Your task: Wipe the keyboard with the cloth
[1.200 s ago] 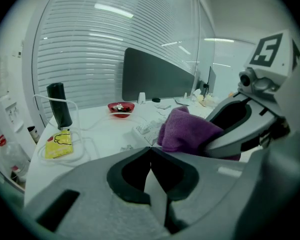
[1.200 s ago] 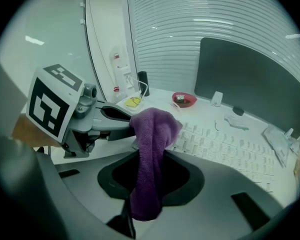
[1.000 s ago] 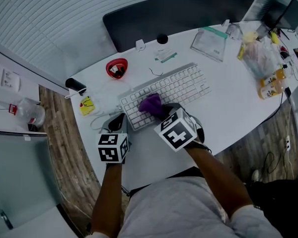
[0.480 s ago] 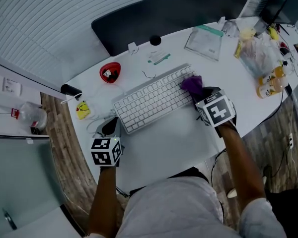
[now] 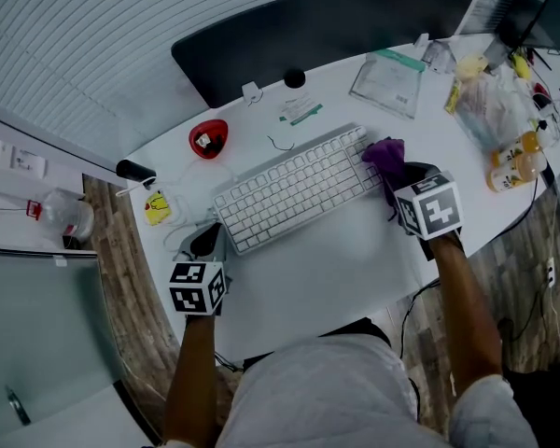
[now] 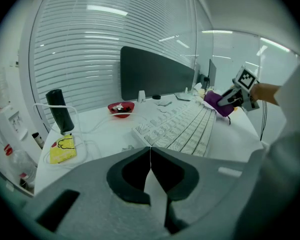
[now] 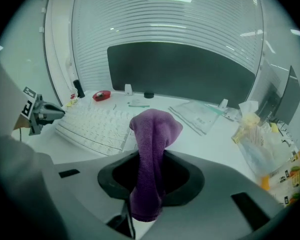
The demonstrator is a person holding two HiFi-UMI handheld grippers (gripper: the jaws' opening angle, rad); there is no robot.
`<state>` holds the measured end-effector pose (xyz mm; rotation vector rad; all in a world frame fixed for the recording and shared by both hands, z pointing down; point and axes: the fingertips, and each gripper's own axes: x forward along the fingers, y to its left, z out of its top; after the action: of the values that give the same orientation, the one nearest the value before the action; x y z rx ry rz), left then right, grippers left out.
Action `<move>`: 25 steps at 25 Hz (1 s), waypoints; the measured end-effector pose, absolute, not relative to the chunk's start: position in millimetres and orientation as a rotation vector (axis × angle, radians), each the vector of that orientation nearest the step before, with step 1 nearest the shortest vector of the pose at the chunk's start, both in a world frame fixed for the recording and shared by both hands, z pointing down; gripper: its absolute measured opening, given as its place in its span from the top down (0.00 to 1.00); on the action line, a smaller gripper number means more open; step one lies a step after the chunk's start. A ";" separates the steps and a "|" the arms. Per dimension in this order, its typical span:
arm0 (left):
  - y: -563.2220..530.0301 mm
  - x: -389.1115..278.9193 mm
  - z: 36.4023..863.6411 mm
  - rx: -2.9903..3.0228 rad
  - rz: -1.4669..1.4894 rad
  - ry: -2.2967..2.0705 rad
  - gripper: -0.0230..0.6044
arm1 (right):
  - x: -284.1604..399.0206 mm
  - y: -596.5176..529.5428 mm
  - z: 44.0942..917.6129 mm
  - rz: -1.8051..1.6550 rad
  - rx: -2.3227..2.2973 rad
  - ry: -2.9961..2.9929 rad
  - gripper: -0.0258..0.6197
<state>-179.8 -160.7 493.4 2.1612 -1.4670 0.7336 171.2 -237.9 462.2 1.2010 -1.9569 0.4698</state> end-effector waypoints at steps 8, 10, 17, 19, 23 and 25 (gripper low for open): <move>-160.8 -184.4 455.9 2.224 0.631 -1.516 0.94 | 114.0 -222.8 389.7 0.516 1.202 -2.325 0.83; -160.4 -181.5 430.7 2.287 0.548 -1.530 0.94 | 94.9 -217.1 366.7 0.519 1.179 -2.454 0.83; -149.7 -160.2 320.9 2.547 0.155 -1.541 0.94 | 26.6 -186.7 293.5 0.471 1.000 -2.872 0.83; -143.8 -156.2 289.9 2.610 0.033 -1.531 0.94 | 8.6 -174.7 276.2 0.435 0.947 -2.964 0.83; -127.8 -150.1 244.5 2.711 -0.136 -1.506 0.94 | -23.5 -146.8 247.1 0.347 0.827 -3.110 0.83; -122.2 -145.6 228.1 2.759 -0.186 -1.489 0.94 | -35.6 -136.4 234.1 0.292 0.785 -3.161 0.83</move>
<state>-145.6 -122.2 228.1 2.7586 -1.4888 -0.1856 -35.6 -136.4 234.1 0.7850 -3.1607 0.2924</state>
